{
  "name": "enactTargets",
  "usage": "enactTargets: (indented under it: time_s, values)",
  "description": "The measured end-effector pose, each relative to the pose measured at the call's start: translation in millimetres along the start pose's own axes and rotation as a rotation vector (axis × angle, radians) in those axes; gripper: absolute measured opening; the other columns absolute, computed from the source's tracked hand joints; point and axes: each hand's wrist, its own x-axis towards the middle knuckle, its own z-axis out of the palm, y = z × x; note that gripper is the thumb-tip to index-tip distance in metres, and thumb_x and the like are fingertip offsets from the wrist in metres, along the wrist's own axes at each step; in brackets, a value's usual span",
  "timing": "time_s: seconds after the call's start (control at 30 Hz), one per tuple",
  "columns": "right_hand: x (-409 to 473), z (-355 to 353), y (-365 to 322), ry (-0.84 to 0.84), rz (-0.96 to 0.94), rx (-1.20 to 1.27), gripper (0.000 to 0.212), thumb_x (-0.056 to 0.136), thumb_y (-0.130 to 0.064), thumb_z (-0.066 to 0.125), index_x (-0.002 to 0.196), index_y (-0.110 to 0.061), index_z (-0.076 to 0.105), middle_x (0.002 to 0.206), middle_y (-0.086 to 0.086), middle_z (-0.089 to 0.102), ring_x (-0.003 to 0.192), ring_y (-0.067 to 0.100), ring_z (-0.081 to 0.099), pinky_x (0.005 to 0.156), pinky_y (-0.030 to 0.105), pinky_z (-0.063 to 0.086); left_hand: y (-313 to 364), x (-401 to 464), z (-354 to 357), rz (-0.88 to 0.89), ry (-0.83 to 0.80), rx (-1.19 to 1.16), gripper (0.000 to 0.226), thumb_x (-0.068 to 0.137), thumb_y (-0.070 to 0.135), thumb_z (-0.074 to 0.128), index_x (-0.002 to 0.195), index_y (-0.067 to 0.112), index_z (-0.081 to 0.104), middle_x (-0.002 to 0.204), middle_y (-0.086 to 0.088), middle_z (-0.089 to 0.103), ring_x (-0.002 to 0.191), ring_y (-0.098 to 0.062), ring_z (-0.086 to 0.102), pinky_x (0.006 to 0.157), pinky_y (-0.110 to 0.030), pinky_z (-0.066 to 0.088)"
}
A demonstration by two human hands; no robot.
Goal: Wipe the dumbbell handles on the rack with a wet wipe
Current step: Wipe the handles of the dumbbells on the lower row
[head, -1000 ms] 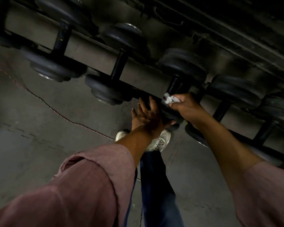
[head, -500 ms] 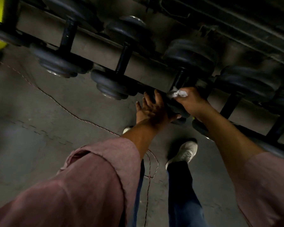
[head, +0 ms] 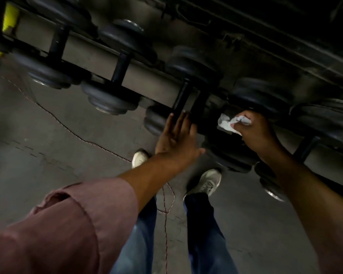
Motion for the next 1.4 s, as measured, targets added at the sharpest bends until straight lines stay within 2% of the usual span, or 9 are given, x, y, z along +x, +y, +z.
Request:
enactTargets:
  time_s: [0.1, 0.3, 0.57, 0.73, 0.87, 1.03, 1.17, 1.27, 1.4]
  values:
    - [-2, -22, 19, 0.037, -0.02, -0.001, 0.01, 0.082, -0.025, 0.07, 0.087, -0.033, 0.064, 0.095, -0.006, 0.068, 0.096, 0.019, 0.066, 0.086, 0.049, 0.056, 58, 10, 4, -0.059, -0.056, -0.245, 0.101, 0.091, 0.076, 0.044, 0.159, 0.005, 0.018, 0.167, -0.016, 0.019, 0.157, -0.028, 0.007, 0.126, -0.052, 0.0]
    - [-2, -45, 43, 0.021, -0.137, -0.118, 0.021, 0.087, -0.019, 0.063, 0.1, -0.036, 0.058, 0.103, -0.006, 0.066, 0.096, 0.019, 0.062, 0.083, 0.041, 0.054, 114, 35, 16, -0.329, -0.364, -0.481, 0.126, 0.083, 0.086, 0.045, 0.159, 0.011, -0.021, 0.169, -0.011, -0.017, 0.157, -0.029, -0.004, 0.125, -0.057, 0.001]
    - [0, -45, 47, -0.202, -0.281, -0.289, 0.038, 0.088, -0.029, 0.046, 0.116, -0.02, 0.07, 0.125, 0.009, 0.061, 0.113, 0.029, 0.059, 0.098, 0.038, 0.048, 116, 39, 28, -0.356, -0.339, -0.411, 0.128, 0.077, 0.093, 0.038, 0.159, 0.014, -0.022, 0.169, -0.008, -0.019, 0.157, -0.026, -0.009, 0.123, -0.061, -0.002]
    - [9, -29, 60, -0.4, -0.213, -0.466, 0.046, 0.091, -0.046, 0.042, 0.117, -0.019, 0.068, 0.124, 0.007, 0.053, 0.113, 0.031, 0.055, 0.085, 0.027, 0.04, 113, 46, 43, -0.346, -0.34, -0.344, 0.13, 0.065, 0.103, 0.024, 0.16, 0.025, -0.02, 0.168, -0.006, -0.022, 0.156, -0.026, -0.016, 0.122, -0.064, -0.004]
    - [13, -25, 56, -0.406, -0.225, -0.479, 0.031, 0.097, -0.012, 0.046, 0.119, -0.013, 0.067, 0.121, 0.01, 0.055, 0.108, 0.029, 0.052, 0.078, 0.025, 0.031, 114, 44, 39, -0.337, -0.311, -0.343, 0.126, 0.073, 0.098, 0.032, 0.16, 0.023, -0.02, 0.168, -0.008, -0.022, 0.156, -0.028, -0.014, 0.123, -0.061, 0.0]
    - [21, -24, 53, -0.316, -0.199, -0.489, 0.015, 0.088, -0.045, 0.048, 0.09, -0.033, 0.057, 0.088, -0.008, 0.063, 0.084, 0.016, 0.06, 0.066, 0.033, 0.039, 116, 41, 40, -0.362, -0.289, -0.394, 0.129, 0.074, 0.095, 0.04, 0.16, 0.02, -0.019, 0.168, -0.008, -0.021, 0.156, -0.029, -0.012, 0.124, -0.058, -0.003]
    - [22, -22, 49, -0.218, -0.26, -0.349, 0.045, 0.093, -0.027, 0.032, 0.12, -0.009, 0.064, 0.124, 0.018, 0.052, 0.109, 0.034, 0.051, 0.09, 0.034, 0.041, 116, 41, 40, -0.359, -0.311, -0.396, 0.128, 0.075, 0.095, 0.037, 0.159, 0.02, -0.022, 0.167, -0.007, -0.024, 0.155, -0.025, -0.016, 0.123, -0.057, -0.009]
    - [19, -18, 49, -0.204, -0.227, -0.376, 0.046, 0.096, -0.021, 0.03, 0.125, -0.001, 0.059, 0.127, 0.021, 0.047, 0.111, 0.034, 0.047, 0.084, 0.025, 0.034, 114, 41, 40, -0.342, -0.31, -0.411, 0.127, 0.075, 0.096, 0.034, 0.159, 0.019, -0.022, 0.167, -0.007, -0.024, 0.155, -0.024, -0.017, 0.121, -0.057, -0.01]
    - [10, -13, 52, -0.342, -0.122, -0.355, 0.032, 0.102, -0.01, 0.04, 0.128, 0.0, 0.056, 0.103, -0.003, 0.05, 0.103, 0.017, 0.047, 0.064, -0.001, 0.031, 113, 39, 38, -0.319, -0.329, -0.421, 0.125, 0.077, 0.095, 0.034, 0.159, 0.019, -0.022, 0.167, -0.007, -0.025, 0.155, -0.025, -0.018, 0.122, -0.06, -0.007]
